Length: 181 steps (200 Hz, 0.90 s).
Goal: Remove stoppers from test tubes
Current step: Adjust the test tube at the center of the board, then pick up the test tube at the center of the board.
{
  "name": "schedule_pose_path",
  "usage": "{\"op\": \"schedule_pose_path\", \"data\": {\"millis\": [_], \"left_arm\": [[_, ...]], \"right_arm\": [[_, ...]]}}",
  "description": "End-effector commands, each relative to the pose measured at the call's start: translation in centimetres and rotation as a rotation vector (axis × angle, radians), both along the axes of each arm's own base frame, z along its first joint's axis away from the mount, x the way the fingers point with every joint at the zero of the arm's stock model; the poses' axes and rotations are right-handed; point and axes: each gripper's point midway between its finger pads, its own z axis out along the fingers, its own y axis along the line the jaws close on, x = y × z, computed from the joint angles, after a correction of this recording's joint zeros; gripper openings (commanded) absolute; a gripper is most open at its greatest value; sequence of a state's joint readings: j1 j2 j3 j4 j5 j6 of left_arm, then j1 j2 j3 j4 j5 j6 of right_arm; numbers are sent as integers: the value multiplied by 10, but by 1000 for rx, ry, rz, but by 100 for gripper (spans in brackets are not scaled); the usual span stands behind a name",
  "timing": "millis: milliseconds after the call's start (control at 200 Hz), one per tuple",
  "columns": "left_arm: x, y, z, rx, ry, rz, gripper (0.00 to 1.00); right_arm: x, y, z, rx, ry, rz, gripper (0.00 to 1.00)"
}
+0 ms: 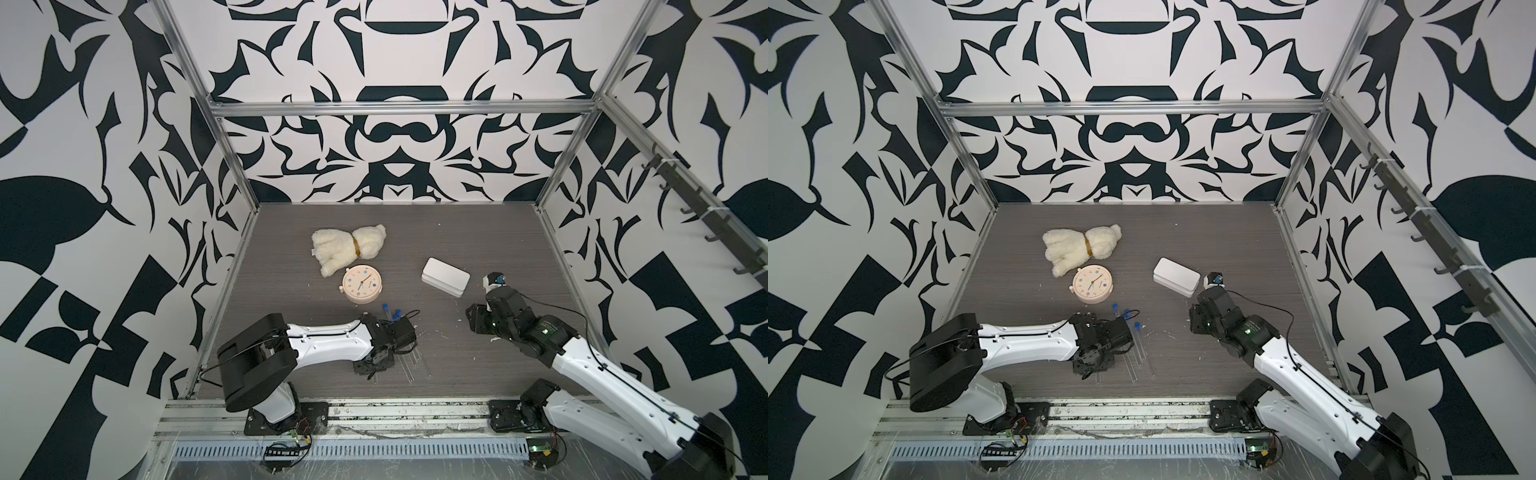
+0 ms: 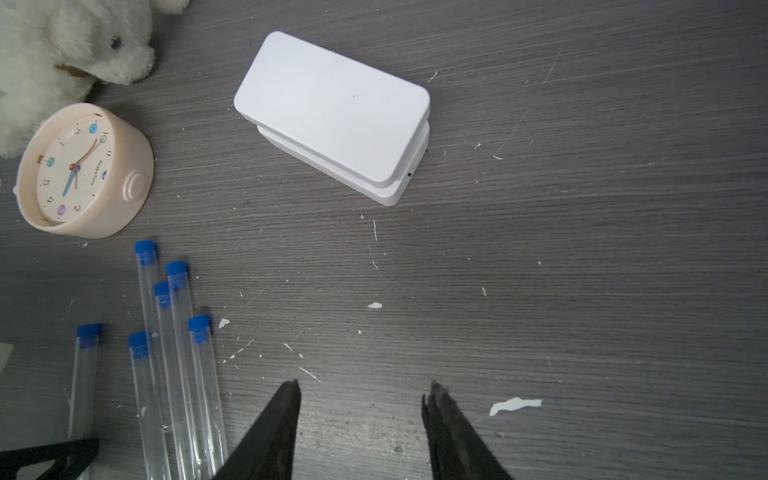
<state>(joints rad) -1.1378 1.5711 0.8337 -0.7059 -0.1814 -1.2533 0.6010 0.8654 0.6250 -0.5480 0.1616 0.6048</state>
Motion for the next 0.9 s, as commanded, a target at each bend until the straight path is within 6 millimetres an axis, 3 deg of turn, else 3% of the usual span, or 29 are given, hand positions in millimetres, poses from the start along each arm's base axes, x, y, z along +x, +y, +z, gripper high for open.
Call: {"op": "schedule_pose_path", "data": {"millis": [0,425,610,900], "left_arm": [[-16,19,-17,58,75,-83,19],[0,39,-10,62,74,-123,36],[9,38,-10,55,71,-146,35],[10,38,-16,98,101,-177,23]], "right_arm": [[4,2,4,12,-24,-19,50],[7,-3,8,-26,-42,-41,49],[7,-3,5,-32,-39,-43,49],[6,-4,2,-38,-38,-43,48]]}}
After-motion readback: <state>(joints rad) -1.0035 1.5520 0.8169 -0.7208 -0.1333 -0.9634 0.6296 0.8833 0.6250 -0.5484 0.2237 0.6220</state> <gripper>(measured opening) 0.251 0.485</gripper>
